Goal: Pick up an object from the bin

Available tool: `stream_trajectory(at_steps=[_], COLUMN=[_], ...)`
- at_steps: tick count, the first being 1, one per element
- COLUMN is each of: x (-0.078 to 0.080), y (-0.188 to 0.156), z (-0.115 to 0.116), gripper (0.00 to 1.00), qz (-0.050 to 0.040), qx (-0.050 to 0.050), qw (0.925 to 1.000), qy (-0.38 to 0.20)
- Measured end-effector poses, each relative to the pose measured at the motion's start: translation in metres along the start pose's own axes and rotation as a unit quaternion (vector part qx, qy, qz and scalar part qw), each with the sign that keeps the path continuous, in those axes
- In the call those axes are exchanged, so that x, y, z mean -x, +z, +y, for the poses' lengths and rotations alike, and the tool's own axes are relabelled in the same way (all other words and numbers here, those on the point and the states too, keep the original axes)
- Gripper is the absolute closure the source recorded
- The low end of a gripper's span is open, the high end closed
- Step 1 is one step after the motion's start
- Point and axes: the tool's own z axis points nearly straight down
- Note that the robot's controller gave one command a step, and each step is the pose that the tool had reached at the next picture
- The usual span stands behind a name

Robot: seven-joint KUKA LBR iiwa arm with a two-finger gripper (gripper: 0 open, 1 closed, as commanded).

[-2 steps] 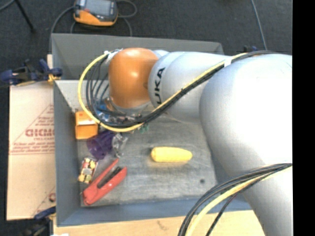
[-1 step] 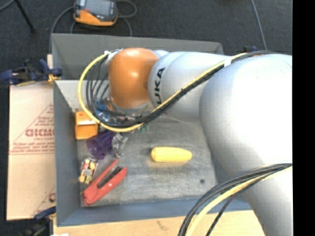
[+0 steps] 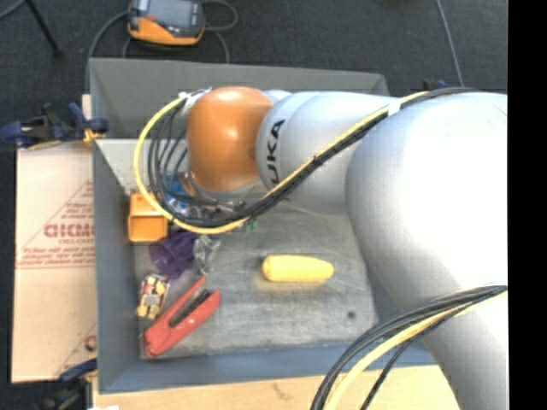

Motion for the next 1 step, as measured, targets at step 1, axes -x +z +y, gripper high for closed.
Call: stream_trajectory(at_steps=[1], x=[-0.0011], y=[-0.0004], z=[0.0072], gripper=[1.0], qz=[-0.0023], qx=[0.001], qw=[0.9993], qy=[-0.036])
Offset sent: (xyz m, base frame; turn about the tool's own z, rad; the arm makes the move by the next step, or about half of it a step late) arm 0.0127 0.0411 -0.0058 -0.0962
